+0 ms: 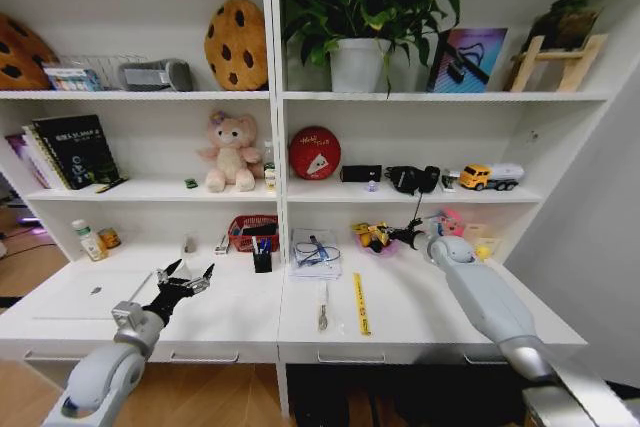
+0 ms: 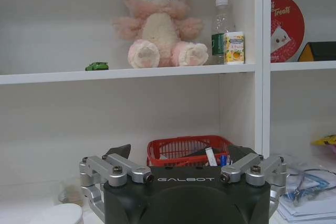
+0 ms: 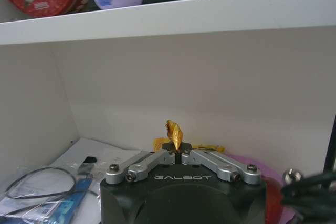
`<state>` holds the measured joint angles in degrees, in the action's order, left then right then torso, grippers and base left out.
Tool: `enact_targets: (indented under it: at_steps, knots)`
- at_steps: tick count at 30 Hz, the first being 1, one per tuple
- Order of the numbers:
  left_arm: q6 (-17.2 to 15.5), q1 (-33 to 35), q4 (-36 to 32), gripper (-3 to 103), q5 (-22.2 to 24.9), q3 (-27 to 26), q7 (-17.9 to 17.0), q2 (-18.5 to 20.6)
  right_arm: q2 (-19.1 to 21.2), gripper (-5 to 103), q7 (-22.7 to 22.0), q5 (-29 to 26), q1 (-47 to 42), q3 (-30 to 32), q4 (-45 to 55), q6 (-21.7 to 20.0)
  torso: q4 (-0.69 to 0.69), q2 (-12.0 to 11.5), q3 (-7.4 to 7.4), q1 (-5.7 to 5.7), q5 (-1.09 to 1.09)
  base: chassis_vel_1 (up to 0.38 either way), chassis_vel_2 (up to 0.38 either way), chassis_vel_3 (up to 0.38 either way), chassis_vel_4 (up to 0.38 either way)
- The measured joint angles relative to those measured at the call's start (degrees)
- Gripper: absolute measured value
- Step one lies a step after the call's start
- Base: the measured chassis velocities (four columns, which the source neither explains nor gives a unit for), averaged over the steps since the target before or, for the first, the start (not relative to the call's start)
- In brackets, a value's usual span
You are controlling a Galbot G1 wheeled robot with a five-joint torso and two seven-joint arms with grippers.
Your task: Organize the objects on the table.
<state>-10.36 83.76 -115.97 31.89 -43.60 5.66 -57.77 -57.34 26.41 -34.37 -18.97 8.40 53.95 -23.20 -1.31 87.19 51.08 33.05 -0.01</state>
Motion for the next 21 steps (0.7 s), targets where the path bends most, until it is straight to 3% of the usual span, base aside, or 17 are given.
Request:
enact_targets:
  at_steps: [14, 21]
  knots:
    - [0.0, 0.0, 0.0, 100, 0.0, 0.0, 0.01, 0.0, -3.29, 1, -1.49, 1.39, 7.0, -2.57, -12.27, 1.42, -0.01, 0.0, 0.0, 0.0, 0.01, 0.0, 0.0, 0.0, 0.0]
    - [0.0, 0.0, 0.0, 100, 0.0, 0.0, 0.01, 0.0, -4.0, 1, -5.88, 2.97, 5.16, -2.65, -9.75, 1.56, -0.02, 0.0, 0.0, 0.0, 0.0, 0.0, 0.0, 0.0, 0.0]
